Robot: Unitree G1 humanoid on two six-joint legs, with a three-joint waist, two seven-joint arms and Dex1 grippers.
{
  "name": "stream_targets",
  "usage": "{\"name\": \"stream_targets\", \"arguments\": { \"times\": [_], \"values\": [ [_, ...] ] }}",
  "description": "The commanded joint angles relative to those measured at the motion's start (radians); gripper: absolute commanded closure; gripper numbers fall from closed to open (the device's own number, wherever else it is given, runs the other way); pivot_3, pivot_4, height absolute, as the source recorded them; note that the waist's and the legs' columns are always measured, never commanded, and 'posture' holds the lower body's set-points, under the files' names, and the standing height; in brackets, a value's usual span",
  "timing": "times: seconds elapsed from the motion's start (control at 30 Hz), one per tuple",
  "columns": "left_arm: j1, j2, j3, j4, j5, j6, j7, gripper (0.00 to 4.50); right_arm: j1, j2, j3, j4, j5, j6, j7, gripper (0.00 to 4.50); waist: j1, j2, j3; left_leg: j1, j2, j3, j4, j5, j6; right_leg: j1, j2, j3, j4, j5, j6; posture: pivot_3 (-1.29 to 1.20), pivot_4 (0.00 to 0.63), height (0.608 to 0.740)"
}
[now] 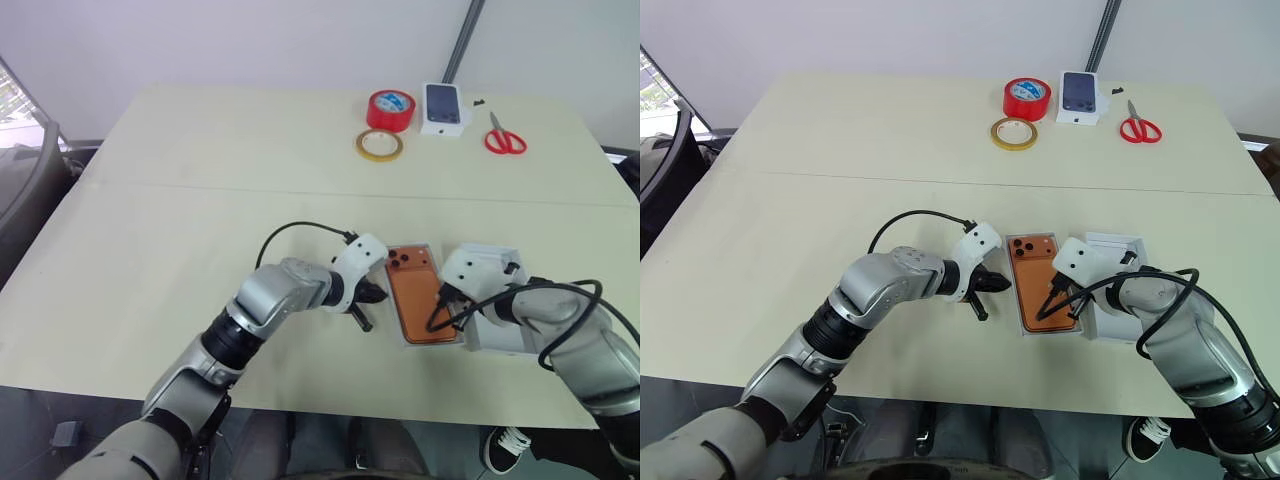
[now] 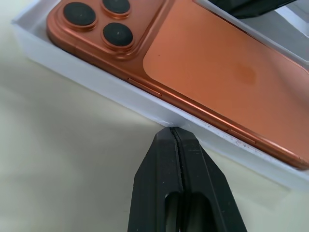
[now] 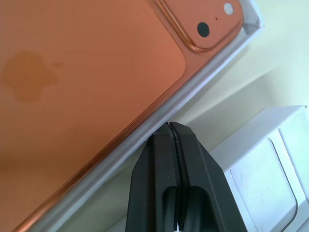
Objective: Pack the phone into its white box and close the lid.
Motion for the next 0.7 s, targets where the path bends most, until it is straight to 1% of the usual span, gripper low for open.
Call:
{"name": "stream_targets", "arguments": {
  "times": [0.03,0.17,0.2,0.27,0.3,0.37,0.4,0.47,0.53,0.57,0.7],
  "values": [
    [-0.004,-0.031,0.006,0.019,0.008,-0.006,-0.015,4.48,0.017,-0.023,-0.047,-0.046,0.032,0.003,0.015,4.50,0.000,0.000,0.000,0.000,0.000,0.000,0.000,0.000,0.000,0.000,0.000,0.000,0.000,0.000,0.000,0.00,0.150,0.740],
    [-0.005,-0.034,0.045,0.039,0.019,-0.010,-0.013,4.48,0.050,-0.060,-0.125,-0.075,0.077,-0.008,0.050,4.50,-0.001,0.000,0.000,0.000,0.000,0.000,0.000,0.000,0.000,0.000,0.000,0.000,0.000,0.000,0.000,0.00,0.150,0.740],
    [-0.003,-0.032,0.060,0.045,0.020,-0.011,-0.010,4.48,0.065,-0.080,-0.171,-0.091,0.101,-0.004,0.077,4.50,-0.001,0.000,0.000,0.000,0.000,0.000,0.000,0.000,0.000,0.000,0.000,0.000,0.000,0.000,0.000,0.00,0.150,0.740],
    [0.005,-0.025,0.087,0.039,0.015,-0.008,-0.010,4.48,0.081,-0.126,-0.236,-0.106,0.124,0.032,0.114,4.50,-0.002,0.001,0.001,0.000,0.000,0.000,0.000,0.000,0.000,0.000,0.000,0.000,0.000,0.000,0.000,0.00,0.150,0.740],
    [0.013,-0.016,0.102,0.020,0.008,-0.004,-0.014,4.48,0.072,-0.130,-0.277,-0.107,0.170,0.088,0.146,4.50,-0.002,0.002,0.001,0.000,0.000,0.000,0.000,0.000,0.000,0.000,0.000,0.000,0.000,0.000,0.000,0.00,0.150,0.740],
    [0.026,-0.001,0.123,-0.014,0.000,-0.002,-0.019,4.50,0.044,-0.119,-0.333,-0.101,0.248,0.192,0.170,3.95,-0.010,0.002,0.001,0.000,0.000,0.000,0.000,0.000,0.000,0.000,0.001,0.000,0.000,0.000,0.000,0.00,0.150,0.740],
    [0.033,0.014,0.131,-0.033,-0.002,-0.010,-0.028,4.50,0.019,-0.105,-0.355,-0.093,0.275,0.254,0.163,3.60,-0.014,0.002,0.001,0.000,0.002,0.000,0.000,0.000,0.000,0.000,0.001,0.000,0.000,0.000,0.000,0.00,0.150,0.740],
    [0.048,0.061,0.137,-0.075,0.009,-0.065,-0.058,4.50,-0.005,-0.102,-0.378,-0.087,0.308,0.333,0.149,2.68,-0.027,0.002,0.001,0.000,0.002,0.000,-0.001,0.000,0.000,0.000,0.002,0.000,0.001,0.000,0.000,0.00,0.150,0.740],
    [0.069,0.128,0.130,-0.125,0.029,-0.155,-0.110,4.50,-0.032,-0.087,-0.394,-0.090,0.346,0.421,0.132,1.53,-0.031,0.002,0.001,0.000,0.003,0.000,-0.002,0.000,0.000,-0.001,0.002,0.000,0.001,0.000,0.000,0.00,0.150,0.740],
    [0.082,0.158,0.132,-0.149,0.034,-0.201,-0.139,4.50,-0.046,-0.076,-0.399,-0.090,0.364,0.462,0.122,1.07,-0.033,0.003,0.001,0.000,0.003,0.000,-0.002,0.000,0.000,-0.001,0.002,0.001,0.001,0.000,0.000,0.00,0.150,0.740],
    [0.144,0.244,0.161,-0.224,0.030,-0.402,-0.265,4.50,-0.091,-0.024,-0.379,-0.063,0.394,0.583,0.050,1.07,-0.029,0.003,0.001,0.000,0.003,0.000,-0.002,0.000,0.000,-0.002,0.001,0.001,0.001,0.000,0.000,0.00,0.150,0.740]
  ]
}}
